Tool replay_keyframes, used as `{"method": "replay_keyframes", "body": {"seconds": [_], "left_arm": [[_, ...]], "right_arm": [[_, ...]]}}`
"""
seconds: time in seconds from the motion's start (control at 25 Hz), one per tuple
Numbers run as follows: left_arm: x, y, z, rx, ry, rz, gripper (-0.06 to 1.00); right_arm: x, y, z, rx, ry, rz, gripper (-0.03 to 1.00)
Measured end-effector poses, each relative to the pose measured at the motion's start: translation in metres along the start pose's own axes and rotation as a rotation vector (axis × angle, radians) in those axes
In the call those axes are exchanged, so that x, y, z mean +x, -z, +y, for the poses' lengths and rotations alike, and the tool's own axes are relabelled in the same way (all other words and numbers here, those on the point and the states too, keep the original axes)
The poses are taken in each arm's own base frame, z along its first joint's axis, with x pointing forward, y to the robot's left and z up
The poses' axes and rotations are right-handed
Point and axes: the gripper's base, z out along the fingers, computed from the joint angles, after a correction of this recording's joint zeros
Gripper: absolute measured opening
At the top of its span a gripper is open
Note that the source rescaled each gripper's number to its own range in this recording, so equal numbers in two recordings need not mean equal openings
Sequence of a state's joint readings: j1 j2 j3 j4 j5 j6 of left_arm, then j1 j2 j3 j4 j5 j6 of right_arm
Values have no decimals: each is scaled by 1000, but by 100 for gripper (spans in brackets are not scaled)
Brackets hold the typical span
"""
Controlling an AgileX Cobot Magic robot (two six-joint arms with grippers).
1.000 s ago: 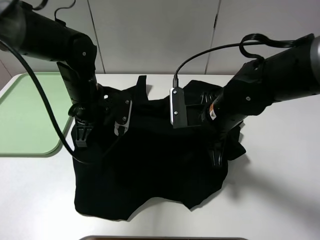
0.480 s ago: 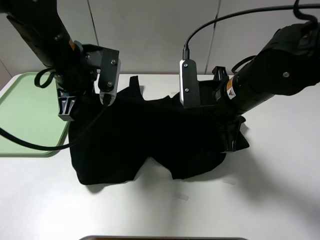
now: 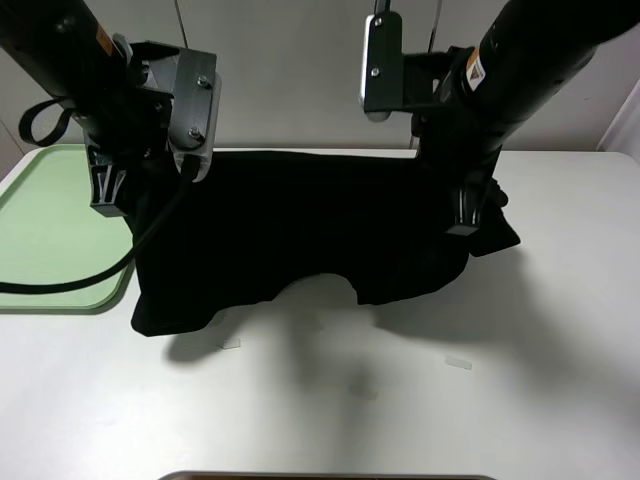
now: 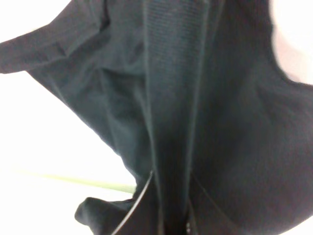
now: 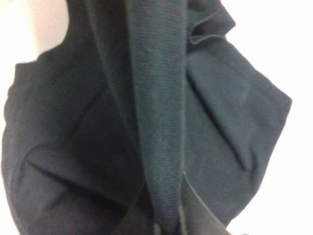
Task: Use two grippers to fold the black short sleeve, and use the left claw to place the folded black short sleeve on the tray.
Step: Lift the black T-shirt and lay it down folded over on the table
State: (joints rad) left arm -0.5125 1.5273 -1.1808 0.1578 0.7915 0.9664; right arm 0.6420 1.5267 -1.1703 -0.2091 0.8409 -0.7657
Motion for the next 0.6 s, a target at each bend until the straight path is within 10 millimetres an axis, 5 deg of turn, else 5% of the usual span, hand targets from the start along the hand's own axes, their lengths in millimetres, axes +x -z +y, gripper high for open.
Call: {"method": "replay_keyframes", "body": {"seconds": [0.28, 0.6], "left_arm": [[-6, 33, 21, -59, 3, -6, 0], [-9, 52, 30, -83, 11, -13, 0]], "right_arm": [[-8, 30, -16, -31, -41, 11, 0], [-6, 36, -15, -53, -14, 22, 0]]}}
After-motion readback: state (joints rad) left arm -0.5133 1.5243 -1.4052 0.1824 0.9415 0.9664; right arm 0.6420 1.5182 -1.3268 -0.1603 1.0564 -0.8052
